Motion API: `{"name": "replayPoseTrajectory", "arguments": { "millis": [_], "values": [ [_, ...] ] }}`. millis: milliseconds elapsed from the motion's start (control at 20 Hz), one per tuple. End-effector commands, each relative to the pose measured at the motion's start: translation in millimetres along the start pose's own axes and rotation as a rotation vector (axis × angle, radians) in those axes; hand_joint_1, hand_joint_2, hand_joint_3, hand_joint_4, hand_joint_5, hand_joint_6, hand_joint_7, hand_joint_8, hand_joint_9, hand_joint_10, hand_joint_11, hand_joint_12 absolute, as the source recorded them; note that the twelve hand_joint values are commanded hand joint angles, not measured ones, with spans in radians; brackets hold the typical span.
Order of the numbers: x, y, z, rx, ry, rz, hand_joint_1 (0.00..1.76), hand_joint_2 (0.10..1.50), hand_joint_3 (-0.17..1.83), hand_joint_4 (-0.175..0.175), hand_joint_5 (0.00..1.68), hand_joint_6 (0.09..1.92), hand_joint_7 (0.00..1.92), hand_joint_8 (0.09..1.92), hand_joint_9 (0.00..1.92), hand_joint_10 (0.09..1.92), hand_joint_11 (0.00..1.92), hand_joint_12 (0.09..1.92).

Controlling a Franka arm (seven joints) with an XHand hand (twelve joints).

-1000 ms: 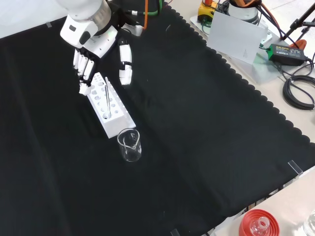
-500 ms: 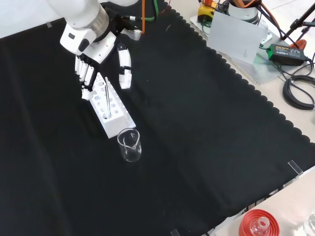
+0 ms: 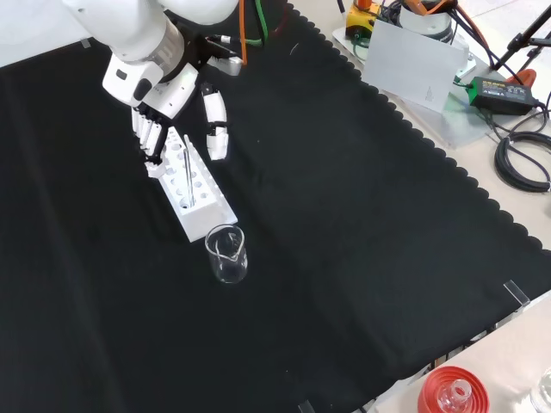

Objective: Take the glass rod from the white test tube rack.

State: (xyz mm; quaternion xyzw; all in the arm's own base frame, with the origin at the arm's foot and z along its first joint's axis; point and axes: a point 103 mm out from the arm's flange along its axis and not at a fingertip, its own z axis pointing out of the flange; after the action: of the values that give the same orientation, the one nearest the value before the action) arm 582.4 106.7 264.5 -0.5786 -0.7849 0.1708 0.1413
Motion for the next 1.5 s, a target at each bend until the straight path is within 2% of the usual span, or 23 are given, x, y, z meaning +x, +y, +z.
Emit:
{"name": "replayPoseTrajectory", "arguments": {
  "millis": [50, 650, 750, 950, 1050, 1250, 1500],
  "values": [
    [-1.1, 2.9, 3.1, 0.002, -0.007, -0.001, 0.6, 0.77, 0.29, -0.064, 0.37, 0.59, 0.56, 0.82, 0.82, 0.75, 0.86, 1.22],
    [4.7, 11.1, 7.3, -0.006, -0.029, 0.008, 0.73, 0.74, 0.43, -0.079, 0.43, 0.75, 0.65, 0.8, 0.96, 0.67, 1.01, 1.15],
    [5.3, 11.3, 7.2, -0.017, -0.039, 0.008, 0.77, 0.73, 0.46, -0.091, 0.46, 0.78, 0.69, 0.79, 1.01, 0.64, 1.07, 1.11],
    [4.2, 10.8, 6.0, -0.043, -0.043, 0.013, 0.88, 0.73, 0.52, -0.153, 0.62, 0.79, 0.83, 0.77, 1.19, 0.51, 1.31, 0.92],
    [3.4, 10.6, 4.5, -0.058, -0.037, 0.015, 0.94, 0.73, 0.54, -0.17, 0.7, 0.78, 0.9, 0.76, 1.29, 0.43, 1.41, 0.82],
    [5.2, 11.7, 2.4, -0.064, -0.037, 0.011, 0.99, 0.73, 0.58, -0.175, 0.76, 0.76, 0.97, 0.74, 1.39, 0.32, 1.5, 0.74],
    [9.4, 14.7, 0.7, -0.05, -0.047, 0.016, 0.98, 0.71, 0.61, -0.175, 0.75, 0.77, 0.97, 0.74, 1.41, 0.28, 1.52, 0.72]
  ]
}}
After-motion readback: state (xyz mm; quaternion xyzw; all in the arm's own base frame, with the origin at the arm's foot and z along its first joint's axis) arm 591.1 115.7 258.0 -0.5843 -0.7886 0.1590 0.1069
